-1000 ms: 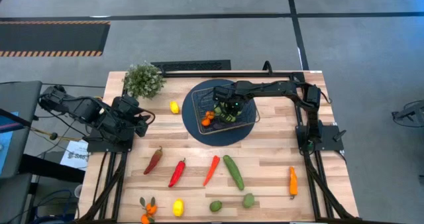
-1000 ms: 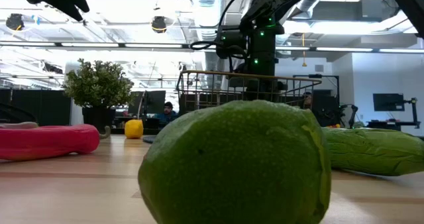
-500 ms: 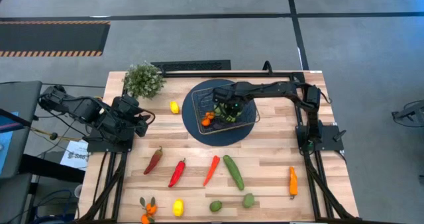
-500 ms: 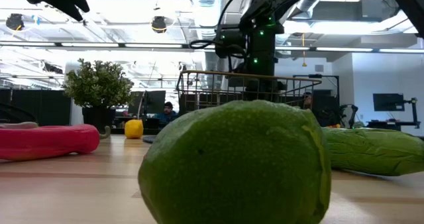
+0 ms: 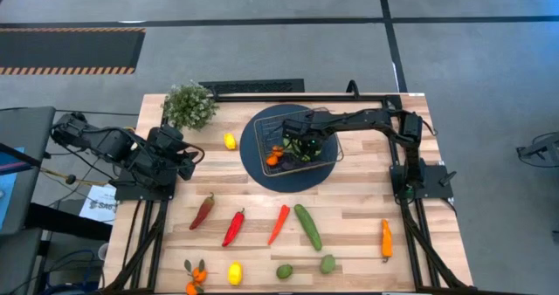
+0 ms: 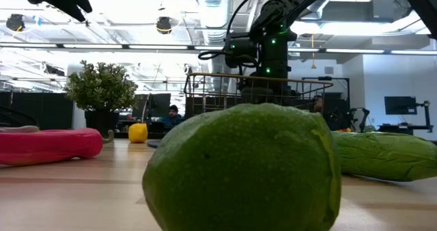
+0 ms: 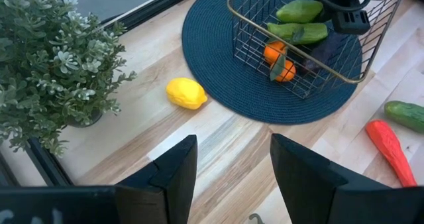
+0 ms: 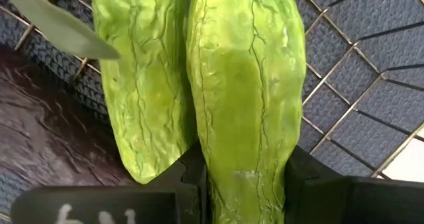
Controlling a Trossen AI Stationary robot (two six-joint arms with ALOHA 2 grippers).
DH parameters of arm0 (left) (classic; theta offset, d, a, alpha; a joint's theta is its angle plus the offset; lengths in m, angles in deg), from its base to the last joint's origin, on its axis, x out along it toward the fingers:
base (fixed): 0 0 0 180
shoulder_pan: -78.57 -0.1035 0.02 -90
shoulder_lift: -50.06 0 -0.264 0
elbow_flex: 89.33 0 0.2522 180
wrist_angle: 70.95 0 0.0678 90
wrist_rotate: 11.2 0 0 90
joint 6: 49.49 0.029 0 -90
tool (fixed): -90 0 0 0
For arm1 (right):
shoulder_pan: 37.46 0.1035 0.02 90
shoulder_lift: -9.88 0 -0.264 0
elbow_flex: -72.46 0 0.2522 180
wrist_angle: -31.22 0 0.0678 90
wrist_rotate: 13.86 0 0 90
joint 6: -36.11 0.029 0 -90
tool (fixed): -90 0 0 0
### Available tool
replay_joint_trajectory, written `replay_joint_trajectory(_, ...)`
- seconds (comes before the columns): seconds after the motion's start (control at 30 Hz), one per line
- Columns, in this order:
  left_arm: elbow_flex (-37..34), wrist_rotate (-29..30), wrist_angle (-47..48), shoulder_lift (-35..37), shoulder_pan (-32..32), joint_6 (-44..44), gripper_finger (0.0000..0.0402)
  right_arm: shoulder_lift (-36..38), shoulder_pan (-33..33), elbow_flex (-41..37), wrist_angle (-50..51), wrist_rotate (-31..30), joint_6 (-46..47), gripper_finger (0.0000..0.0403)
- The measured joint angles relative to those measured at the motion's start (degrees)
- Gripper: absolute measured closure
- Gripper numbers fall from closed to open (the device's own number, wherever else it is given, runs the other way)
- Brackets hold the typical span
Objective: Build produce basket
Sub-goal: Put the top cucumber into the basket
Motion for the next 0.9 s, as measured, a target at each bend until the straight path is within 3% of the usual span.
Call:
replay_joint_trajectory(0.47, 0.0, -0.2, 0.0, 0.0, 0.0, 0.0, 0.0225, 0.0, 0.1, 0.0, -0.1, 2.5, -0.2, 0.0286)
replay_joint_trajectory(0.7, 0.0, -0.2, 0.0, 0.0, 0.0, 0.0, 0.0225, 0.0, 0.3, 0.0, -0.1, 2.5, 1.1, 0.0165)
replay_joint_trajectory(0.9, 0.0, -0.2, 0.0, 0.0, 0.0, 0.1, 0.0225, 0.6, 0.6, 1.3, 1.2, 1.9, 1.1, 0.0148)
